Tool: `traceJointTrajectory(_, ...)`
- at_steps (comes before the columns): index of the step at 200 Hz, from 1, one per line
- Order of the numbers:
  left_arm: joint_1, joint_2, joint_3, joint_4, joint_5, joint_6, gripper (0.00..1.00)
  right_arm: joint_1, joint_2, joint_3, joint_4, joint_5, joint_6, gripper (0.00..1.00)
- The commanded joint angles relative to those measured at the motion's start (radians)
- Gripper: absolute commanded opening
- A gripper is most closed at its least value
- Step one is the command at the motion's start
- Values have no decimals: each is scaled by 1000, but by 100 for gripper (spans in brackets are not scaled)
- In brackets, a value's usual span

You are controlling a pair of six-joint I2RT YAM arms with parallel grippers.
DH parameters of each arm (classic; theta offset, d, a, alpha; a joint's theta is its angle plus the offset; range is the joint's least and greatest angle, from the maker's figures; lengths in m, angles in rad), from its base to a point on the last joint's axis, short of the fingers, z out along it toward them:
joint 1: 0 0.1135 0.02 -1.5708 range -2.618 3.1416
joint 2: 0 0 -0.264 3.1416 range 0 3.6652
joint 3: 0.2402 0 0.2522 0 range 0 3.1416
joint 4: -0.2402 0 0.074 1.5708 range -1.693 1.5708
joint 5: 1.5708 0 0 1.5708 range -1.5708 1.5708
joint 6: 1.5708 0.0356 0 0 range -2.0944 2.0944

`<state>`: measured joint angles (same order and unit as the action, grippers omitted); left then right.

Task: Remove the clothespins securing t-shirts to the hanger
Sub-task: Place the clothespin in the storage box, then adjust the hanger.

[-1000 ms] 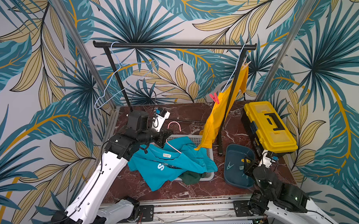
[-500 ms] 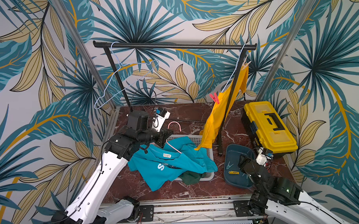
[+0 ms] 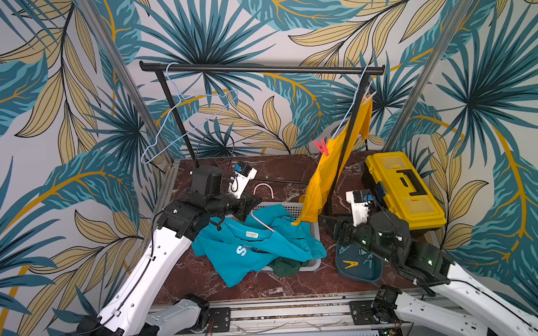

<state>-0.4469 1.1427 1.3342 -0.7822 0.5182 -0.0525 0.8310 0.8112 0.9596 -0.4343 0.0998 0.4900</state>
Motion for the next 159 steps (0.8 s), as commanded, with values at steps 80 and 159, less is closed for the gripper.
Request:
traceJointTrajectory(80, -119, 49, 109, 55, -17, -81, 0, 98, 323, 151, 259, -318, -97, 55)
traceJointTrajectory(159, -150, 49, 106, 92, 8, -121, 0, 144, 416, 181, 349, -259, -110, 46)
